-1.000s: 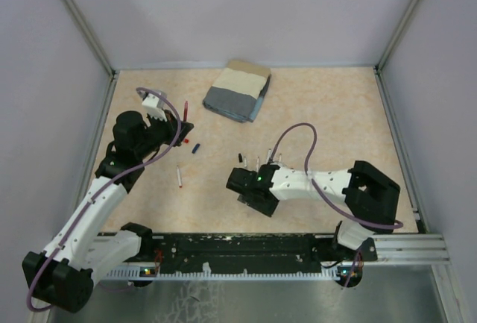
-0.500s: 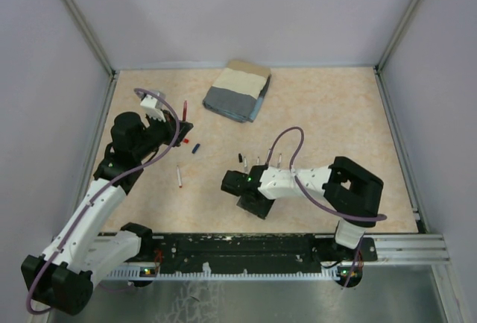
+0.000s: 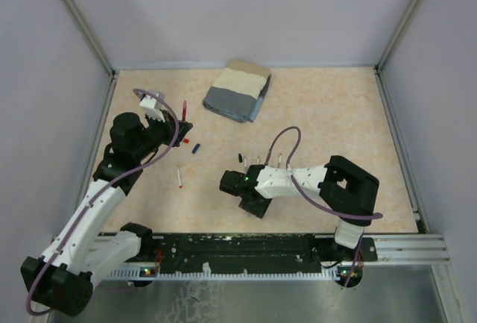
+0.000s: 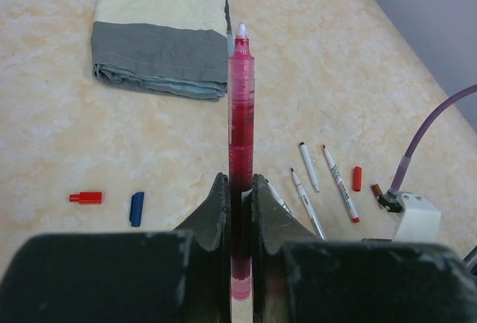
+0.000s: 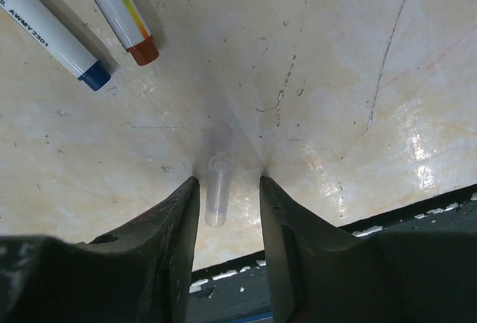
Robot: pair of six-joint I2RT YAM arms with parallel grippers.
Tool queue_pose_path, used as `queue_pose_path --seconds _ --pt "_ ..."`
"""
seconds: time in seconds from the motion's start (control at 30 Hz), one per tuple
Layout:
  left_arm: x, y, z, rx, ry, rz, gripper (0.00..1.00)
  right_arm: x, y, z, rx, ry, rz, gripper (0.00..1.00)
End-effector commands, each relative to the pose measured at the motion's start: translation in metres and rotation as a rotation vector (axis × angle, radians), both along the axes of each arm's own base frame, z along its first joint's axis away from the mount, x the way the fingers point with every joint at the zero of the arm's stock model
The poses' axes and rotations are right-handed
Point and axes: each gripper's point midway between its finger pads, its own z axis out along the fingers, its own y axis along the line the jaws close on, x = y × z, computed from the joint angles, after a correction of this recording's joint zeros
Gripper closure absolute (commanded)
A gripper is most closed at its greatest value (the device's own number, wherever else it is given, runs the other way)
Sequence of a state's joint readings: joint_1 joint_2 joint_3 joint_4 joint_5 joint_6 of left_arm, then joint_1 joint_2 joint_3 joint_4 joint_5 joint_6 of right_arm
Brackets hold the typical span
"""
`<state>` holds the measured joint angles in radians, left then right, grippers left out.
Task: Insert the pens into the pen caps
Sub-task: Insert the pen cap onto the pen.
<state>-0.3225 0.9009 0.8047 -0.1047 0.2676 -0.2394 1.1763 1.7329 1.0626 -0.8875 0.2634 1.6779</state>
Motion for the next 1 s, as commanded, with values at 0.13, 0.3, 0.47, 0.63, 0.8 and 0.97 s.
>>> queue_pose_path --seconds 0.13,0.3,0.47,0.63,0.8,0.97 --pt "-0.001 0.000 0.010 -0.016 -0.034 -0.002 1.00 0.002 0.000 -0.002 -0.013 -0.013 -0.031 0.69" --pt "-0.001 0.001 0.010 -0.016 -0.034 0.001 1.00 0.001 -0.001 -0.005 -0.005 -0.005 -0.033 0.78" --pt "-0.001 0.001 0.009 -0.014 -0.033 0.002 1.00 0.002 -0.001 -0.006 0.016 -0.009 -0.035 0.88" --pt "-0.001 0.001 0.009 -0.013 -0.031 0.005 1.00 0.005 -0.004 -0.002 0.035 -0.036 -0.036 1.00" --pt "0.001 0.003 0.008 -0.011 -0.029 0.015 1.00 0.026 -0.011 0.024 0.018 -0.167 0.030 1.00" --pt "0.004 0.003 0.004 -0.007 -0.009 0.026 1.00 0.050 -0.012 0.064 0.053 -0.345 0.144 1.00"
